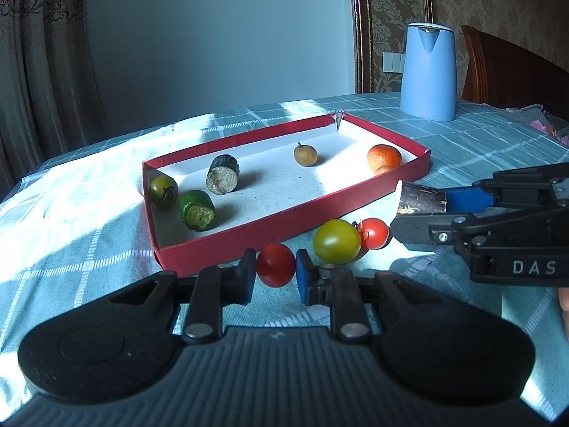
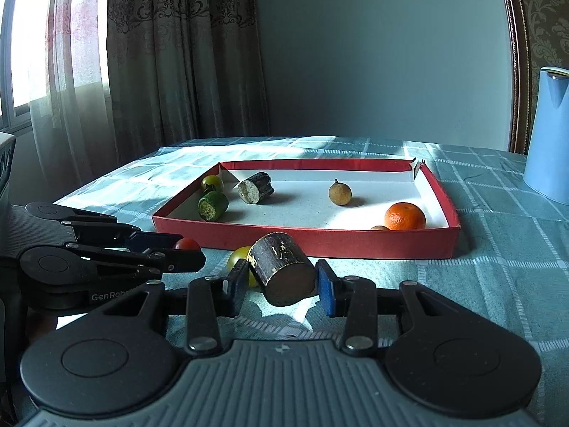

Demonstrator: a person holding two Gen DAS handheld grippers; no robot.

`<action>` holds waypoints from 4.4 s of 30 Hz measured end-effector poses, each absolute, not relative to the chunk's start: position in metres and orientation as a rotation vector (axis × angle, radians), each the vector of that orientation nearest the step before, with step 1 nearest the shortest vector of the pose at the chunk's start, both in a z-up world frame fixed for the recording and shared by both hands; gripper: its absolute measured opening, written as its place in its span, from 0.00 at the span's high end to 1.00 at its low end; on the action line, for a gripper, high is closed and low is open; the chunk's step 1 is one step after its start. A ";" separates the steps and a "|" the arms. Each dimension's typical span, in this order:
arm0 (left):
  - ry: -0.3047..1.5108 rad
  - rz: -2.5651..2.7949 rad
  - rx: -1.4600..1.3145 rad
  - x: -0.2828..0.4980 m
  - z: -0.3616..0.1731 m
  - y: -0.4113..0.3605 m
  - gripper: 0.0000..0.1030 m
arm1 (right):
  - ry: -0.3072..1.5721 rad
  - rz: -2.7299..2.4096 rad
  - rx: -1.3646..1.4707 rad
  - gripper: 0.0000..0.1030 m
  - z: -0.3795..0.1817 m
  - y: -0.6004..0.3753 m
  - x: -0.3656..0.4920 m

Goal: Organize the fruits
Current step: 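Carry the red tomato and the wood log into the tray, then release the tomato with the left while the right sets the log upright and opens, then withdraw both grippers toward the last tomatoes beside the tray, then grasp the yellow-green tomato with the left while the right grasps the red tomato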

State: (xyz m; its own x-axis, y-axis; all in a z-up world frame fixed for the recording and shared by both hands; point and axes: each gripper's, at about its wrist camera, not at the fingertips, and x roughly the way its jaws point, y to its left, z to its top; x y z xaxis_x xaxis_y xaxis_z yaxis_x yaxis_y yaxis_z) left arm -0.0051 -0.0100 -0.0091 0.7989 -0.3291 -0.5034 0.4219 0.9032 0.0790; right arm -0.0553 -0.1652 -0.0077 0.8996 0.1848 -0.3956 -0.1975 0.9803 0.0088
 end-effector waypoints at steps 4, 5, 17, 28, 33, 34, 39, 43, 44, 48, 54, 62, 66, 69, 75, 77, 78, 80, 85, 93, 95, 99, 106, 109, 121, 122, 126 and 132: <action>0.477 -0.400 0.175 -0.006 -0.005 -0.010 0.79 | 0.398 0.174 -0.054 0.61 -0.005 -0.169 -0.052; 0.468 -0.399 0.172 -0.006 -0.004 -0.010 0.79 | 0.390 0.162 -0.058 0.61 -0.003 -0.172 -0.051; 0.435 -0.352 0.142 0.012 0.011 -0.022 0.79 | 0.355 0.091 -0.122 0.61 0.011 -0.175 -0.013; 0.475 -0.186 0.129 0.058 0.014 -0.040 0.79 | 0.393 0.055 -0.103 0.61 0.016 -0.181 0.030; 0.493 -0.161 0.113 0.072 0.014 -0.043 0.79 | 0.418 0.036 -0.112 0.61 0.011 -0.181 0.050; 0.496 -0.156 0.111 0.074 0.013 -0.043 0.79 | 0.423 0.035 -0.114 0.61 0.009 -0.181 0.053; 0.513 -0.148 0.108 0.083 0.011 -0.046 0.79 | 0.427 0.032 -0.124 0.62 0.008 -0.179 0.059; 0.526 -0.134 0.107 0.090 0.008 -0.047 0.79 | 0.438 0.034 -0.126 0.62 0.007 -0.176 0.065; 0.532 -0.130 0.108 0.092 0.008 -0.047 0.79 | 0.442 0.035 -0.128 0.62 0.006 -0.176 0.066; 0.552 -0.115 0.107 0.101 0.004 -0.048 0.79 | 0.468 0.034 -0.123 0.62 0.002 -0.174 0.075; 0.579 -0.091 0.105 0.114 -0.001 -0.050 0.79 | 0.499 0.025 -0.108 0.62 -0.003 -0.174 0.091; 0.602 -0.083 0.102 0.123 -0.006 -0.051 0.75 | 0.533 0.012 -0.074 0.62 -0.006 -0.177 0.108; 0.582 -0.088 0.112 0.120 -0.006 -0.053 0.55 | 0.552 0.017 -0.072 0.62 -0.008 -0.177 0.112; 0.557 -0.073 0.112 0.117 -0.004 -0.053 0.42 | 0.550 0.017 -0.070 0.61 -0.007 -0.178 0.112; 0.538 -0.077 0.083 0.114 -0.001 -0.046 0.28 | 0.537 0.005 -0.097 0.59 -0.005 -0.178 0.108; 0.510 -0.074 0.080 0.106 0.001 -0.042 0.23 | 0.520 0.003 -0.098 0.53 -0.003 -0.180 0.101; 0.493 -0.071 0.080 0.102 0.003 -0.040 0.21 | 0.511 0.004 -0.094 0.46 -0.002 -0.182 0.097; 0.463 -0.071 0.072 0.092 0.007 -0.036 0.17 | 0.485 0.002 -0.082 0.42 0.002 -0.187 0.086; 0.428 -0.114 0.034 0.068 0.012 -0.022 0.17 | 0.436 -0.014 -0.070 0.42 0.009 -0.196 0.060; 0.414 -0.262 0.103 0.028 0.005 -0.020 0.18 | 0.416 0.003 0.028 0.37 0.016 -0.216 0.024; 0.420 -0.287 0.129 0.023 0.003 -0.024 0.19 | 0.407 0.008 0.045 0.37 0.017 -0.221 0.017; 0.442 -0.362 0.185 0.016 -0.002 -0.034 0.28 | 0.406 -0.001 0.068 0.37 0.015 -0.229 0.007; 0.459 -0.426 0.230 0.013 -0.009 -0.045 0.28 | 0.427 0.005 0.092 0.37 0.012 -0.234 0.005; 0.454 -0.439 0.270 0.010 -0.012 -0.051 0.27 | 0.433 0.014 0.072 0.37 0.011 -0.230 0.005; 0.523 -0.536 0.259 0.009 -0.016 -0.054 0.57 | 0.447 0.034 0.063 0.36 0.010 -0.225 0.005; 0.529 -0.550 0.253 0.010 -0.016 -0.054 0.57 | 0.450 0.035 0.060 0.36 0.010 -0.225 0.005; 0.551 -0.600 0.259 0.011 -0.017 -0.058 0.49 | 0.471 0.047 0.045 0.36 0.008 -0.222 0.007; 0.547 -0.581 0.249 0.011 -0.016 -0.053 0.72 | 0.478 0.057 0.040 0.36 0.006 -0.220 0.007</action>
State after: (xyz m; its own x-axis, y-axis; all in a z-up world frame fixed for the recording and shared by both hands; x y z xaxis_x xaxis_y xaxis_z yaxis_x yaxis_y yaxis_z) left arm 0.0108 -0.0526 -0.0161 0.6996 -0.4512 -0.5540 0.5799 0.8116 0.0713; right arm 0.0070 -0.2199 0.0059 0.8865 0.0646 -0.4583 -0.0460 0.9976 0.0515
